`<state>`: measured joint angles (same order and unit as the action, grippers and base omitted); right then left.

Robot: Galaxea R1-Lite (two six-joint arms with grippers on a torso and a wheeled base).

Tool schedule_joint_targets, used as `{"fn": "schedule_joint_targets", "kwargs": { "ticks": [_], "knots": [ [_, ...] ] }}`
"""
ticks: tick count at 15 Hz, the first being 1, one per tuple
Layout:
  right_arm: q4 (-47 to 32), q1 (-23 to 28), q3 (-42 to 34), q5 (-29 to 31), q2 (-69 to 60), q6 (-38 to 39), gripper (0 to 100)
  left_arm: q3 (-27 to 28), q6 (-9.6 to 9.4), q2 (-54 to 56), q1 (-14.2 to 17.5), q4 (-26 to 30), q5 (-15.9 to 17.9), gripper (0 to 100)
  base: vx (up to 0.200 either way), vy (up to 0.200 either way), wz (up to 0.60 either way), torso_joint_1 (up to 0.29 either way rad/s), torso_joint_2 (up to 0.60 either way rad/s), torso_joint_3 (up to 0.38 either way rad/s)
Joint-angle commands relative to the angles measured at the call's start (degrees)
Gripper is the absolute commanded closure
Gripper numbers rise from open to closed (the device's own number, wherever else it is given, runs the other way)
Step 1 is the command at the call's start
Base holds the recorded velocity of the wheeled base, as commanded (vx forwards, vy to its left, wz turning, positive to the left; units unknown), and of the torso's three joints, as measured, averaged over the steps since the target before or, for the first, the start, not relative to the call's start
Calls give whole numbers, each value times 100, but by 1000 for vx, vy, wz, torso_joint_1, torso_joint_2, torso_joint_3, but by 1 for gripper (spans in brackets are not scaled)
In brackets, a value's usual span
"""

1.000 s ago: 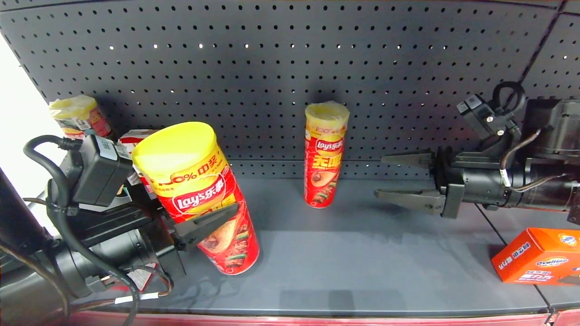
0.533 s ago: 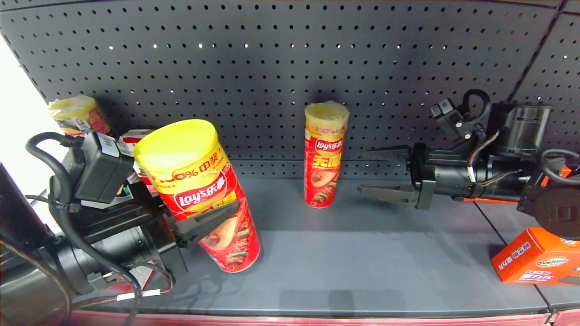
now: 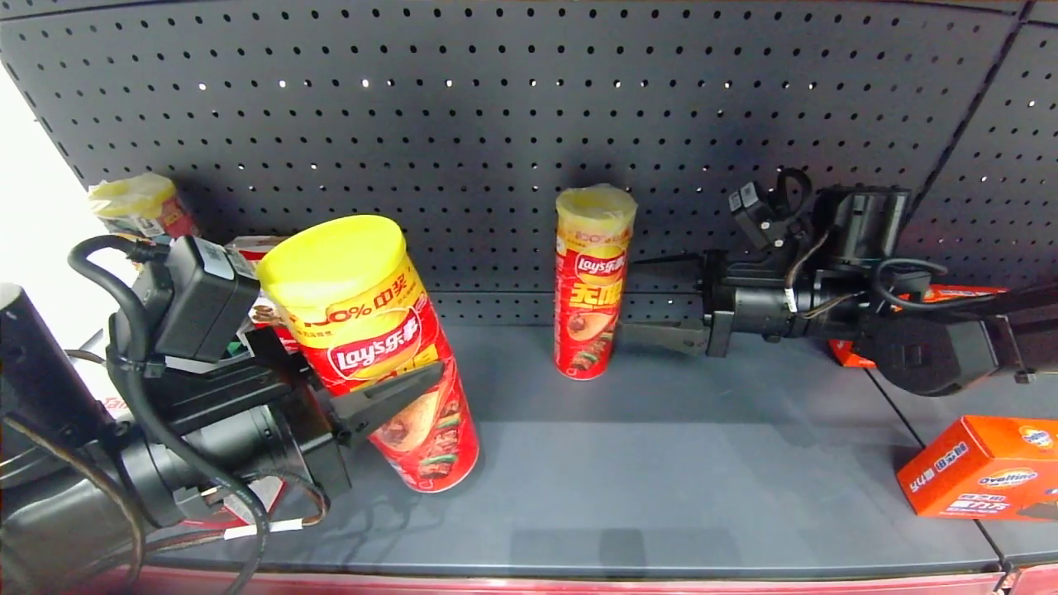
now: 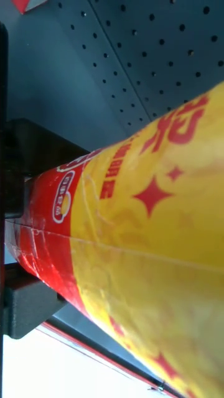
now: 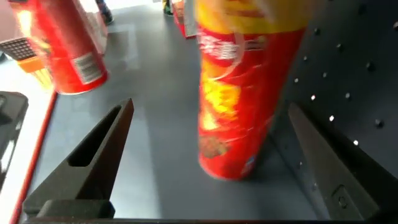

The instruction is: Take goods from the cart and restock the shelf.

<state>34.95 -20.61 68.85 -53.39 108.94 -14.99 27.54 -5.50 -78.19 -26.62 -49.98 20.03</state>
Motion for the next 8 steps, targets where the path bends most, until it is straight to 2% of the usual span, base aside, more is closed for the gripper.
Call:
{"fn": "schedule_joint_targets", "kwargs": {
  "ticks": [1, 8],
  "knots": [
    [3, 5, 208, -4, 304, -3, 0, 103, 5, -109, -1, -3, 1, 100, 0, 0, 0, 0, 0, 0],
    [3, -13, 542, -57, 690, -3, 0, 94, 5, -100, 61, -3, 1, 100, 0, 0, 0, 0, 0, 0]
  ]
}}
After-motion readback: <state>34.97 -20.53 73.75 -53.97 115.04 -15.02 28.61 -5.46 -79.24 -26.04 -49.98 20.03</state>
